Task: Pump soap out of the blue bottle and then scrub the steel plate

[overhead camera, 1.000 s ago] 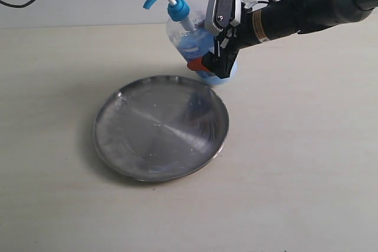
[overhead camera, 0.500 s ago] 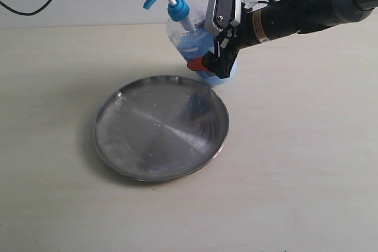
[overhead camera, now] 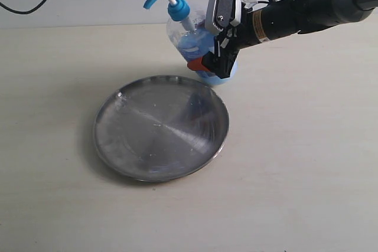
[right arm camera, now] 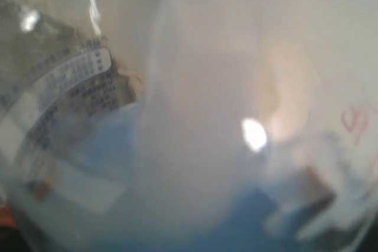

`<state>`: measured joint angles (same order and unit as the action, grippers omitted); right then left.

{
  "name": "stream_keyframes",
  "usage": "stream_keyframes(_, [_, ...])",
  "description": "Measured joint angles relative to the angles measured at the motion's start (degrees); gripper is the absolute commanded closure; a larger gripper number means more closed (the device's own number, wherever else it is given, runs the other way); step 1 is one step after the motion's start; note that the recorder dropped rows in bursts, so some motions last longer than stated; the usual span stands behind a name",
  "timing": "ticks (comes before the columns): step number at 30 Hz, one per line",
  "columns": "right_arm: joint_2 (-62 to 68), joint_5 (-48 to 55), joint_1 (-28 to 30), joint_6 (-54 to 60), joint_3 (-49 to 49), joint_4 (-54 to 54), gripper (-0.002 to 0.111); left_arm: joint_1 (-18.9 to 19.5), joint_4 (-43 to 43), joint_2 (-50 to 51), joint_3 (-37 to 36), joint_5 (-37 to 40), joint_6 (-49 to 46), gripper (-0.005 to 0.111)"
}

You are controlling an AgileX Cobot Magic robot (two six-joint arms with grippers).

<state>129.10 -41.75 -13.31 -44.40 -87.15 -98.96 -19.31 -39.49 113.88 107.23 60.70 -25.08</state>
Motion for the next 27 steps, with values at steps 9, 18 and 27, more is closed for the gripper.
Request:
stream_keyframes(9, [0.0, 0.6, 0.1, 0.0, 0.0, 0.1, 0.108, 0.0, -0.3, 0.7, 0.2, -0.2, 0.0, 0.107])
stream_keyframes(18, [0.0, 0.6, 0.3, 0.2, 0.0, 0.1, 0.108, 0.0, -1.1, 1.1, 0.4, -0.2, -0.1, 0.107])
stream_keyframes(27, [0.0, -0.2, 0.4, 0.7, 0.0, 0.1, 0.108, -0.1, -2.2, 1.1, 0.4, -0.1, -0.1, 0.107])
